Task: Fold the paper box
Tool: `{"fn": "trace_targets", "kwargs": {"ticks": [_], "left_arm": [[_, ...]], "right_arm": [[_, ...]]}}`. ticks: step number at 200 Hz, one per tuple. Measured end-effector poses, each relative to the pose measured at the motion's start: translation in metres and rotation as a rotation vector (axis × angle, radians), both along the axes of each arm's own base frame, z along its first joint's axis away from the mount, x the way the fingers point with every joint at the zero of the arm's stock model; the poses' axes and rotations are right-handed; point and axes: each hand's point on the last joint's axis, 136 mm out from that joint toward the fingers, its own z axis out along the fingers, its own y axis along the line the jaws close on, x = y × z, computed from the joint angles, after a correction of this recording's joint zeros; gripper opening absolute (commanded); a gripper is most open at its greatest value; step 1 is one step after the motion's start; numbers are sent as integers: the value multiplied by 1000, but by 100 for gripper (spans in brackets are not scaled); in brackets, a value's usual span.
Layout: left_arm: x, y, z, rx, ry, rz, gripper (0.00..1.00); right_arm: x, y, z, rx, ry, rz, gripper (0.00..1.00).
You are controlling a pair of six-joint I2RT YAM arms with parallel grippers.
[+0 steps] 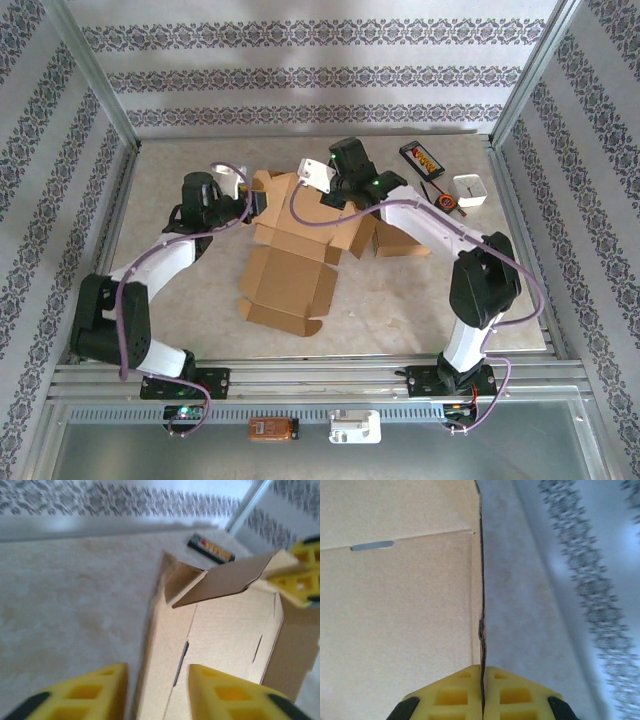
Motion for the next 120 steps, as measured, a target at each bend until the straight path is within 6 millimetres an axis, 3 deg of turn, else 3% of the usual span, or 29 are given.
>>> {"fn": "trace_targets", "kwargs": {"ticks": [29,51,71,103,120], "left_arm": [[-9,20,39,-127,21,167,41],[-19,31,49,-252,71,261,36],[-27,34,32,-350,162,317,31],[-27,30,-4,-415,299,359,27],[-19,29,-19,-436,341,375,26]], "right_arm": [[13,4,36,-90,-257,-66,3],[23,6,40,-182,-401,-110,3],[33,8,17,-282,-472,-126,4],[36,6,-47,-432,-459,-101,5],[36,5,-52,-443,-480,-108,6]]}}
